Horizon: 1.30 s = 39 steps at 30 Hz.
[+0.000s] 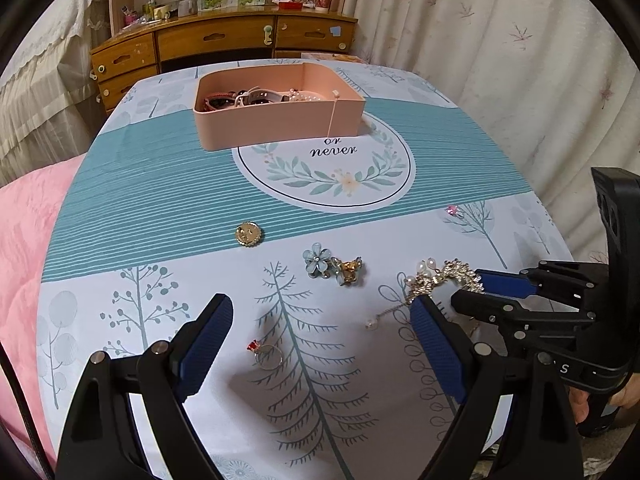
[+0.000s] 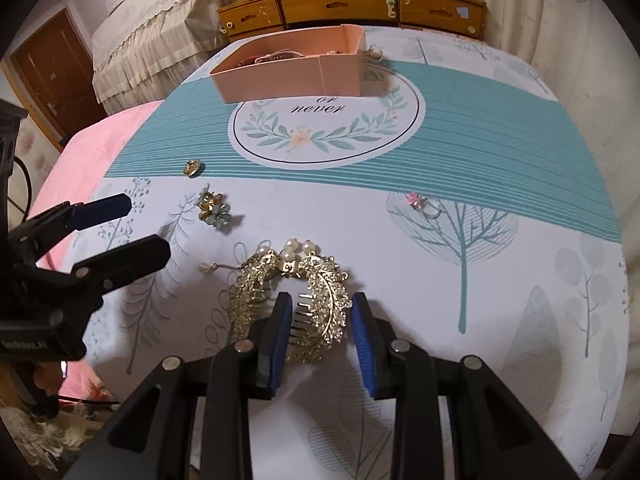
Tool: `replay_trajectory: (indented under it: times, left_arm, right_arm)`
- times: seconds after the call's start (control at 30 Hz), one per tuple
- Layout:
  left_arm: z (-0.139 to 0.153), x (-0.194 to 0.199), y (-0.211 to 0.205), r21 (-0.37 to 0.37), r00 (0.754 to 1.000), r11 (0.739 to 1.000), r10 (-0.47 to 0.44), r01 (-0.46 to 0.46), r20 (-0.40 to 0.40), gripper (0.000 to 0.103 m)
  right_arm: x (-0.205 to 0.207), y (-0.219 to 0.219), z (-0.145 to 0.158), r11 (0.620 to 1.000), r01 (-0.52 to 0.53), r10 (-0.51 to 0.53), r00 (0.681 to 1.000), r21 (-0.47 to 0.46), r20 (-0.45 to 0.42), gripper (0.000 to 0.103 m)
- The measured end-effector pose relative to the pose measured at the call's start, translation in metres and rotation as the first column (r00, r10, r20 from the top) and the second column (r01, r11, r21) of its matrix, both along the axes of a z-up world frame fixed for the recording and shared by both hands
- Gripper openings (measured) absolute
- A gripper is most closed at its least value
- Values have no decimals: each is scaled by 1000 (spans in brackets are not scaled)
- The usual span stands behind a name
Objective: Organize jewelry
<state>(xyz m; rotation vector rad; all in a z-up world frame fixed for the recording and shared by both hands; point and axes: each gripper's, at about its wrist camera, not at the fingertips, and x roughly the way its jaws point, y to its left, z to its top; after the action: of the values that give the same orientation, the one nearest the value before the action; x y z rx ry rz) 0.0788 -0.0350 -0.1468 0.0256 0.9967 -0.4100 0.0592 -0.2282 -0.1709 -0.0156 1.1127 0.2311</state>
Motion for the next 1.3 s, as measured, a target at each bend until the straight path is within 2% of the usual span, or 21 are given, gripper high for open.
replay_trajectory:
  times: [0.1,0.17,0.27,0.43,0.63,1.0,1.03,1.07,1.3]
  left_arm:
    - [-1,3,-1,1,1000,1000,0,0,-11,89]
    - [-1,5,-3,1,1000,1000,-3,3,-19,74]
    - [-4,11,-5,-13,998,1000,-11,11,-56,59]
    - [-9,16,-12,-26,995,1000,-17,15,-94,54]
    - [-18,24,-24,-17,991,999,-30,28,-129,32]
    - [-23,35,-34,7,991,1000,-9,11,-136,30]
    - [-24,36,-35,9,991,1000,-9,10,-136,27]
    - [-24,37,-36,13,991,1000,-8,10,-136,16]
    - [-19,38,-39,6,993,1000,-12,13,-118,16]
  right_arm:
    - [0,-7,1,1000,17,-17,1000,-5,10,27]
    - [0,-13,0,999,31,-31,999,9,10,27]
    - [-1,-19,0,999,38,-39,999,18,15,27]
    - [-1,-24,-1,999,33,-34,999,39,19,27]
    - [-2,-30,-1,998,31,-32,999,61,25,27]
    - [-1,-37,-1,996,17,-21,999,90,37,27]
    - [-1,-37,-1,996,17,-20,999,93,38,27]
    - [-1,-37,-1,995,17,-20,999,95,38,27]
    - [-1,-38,-1,995,20,-25,999,99,41,26]
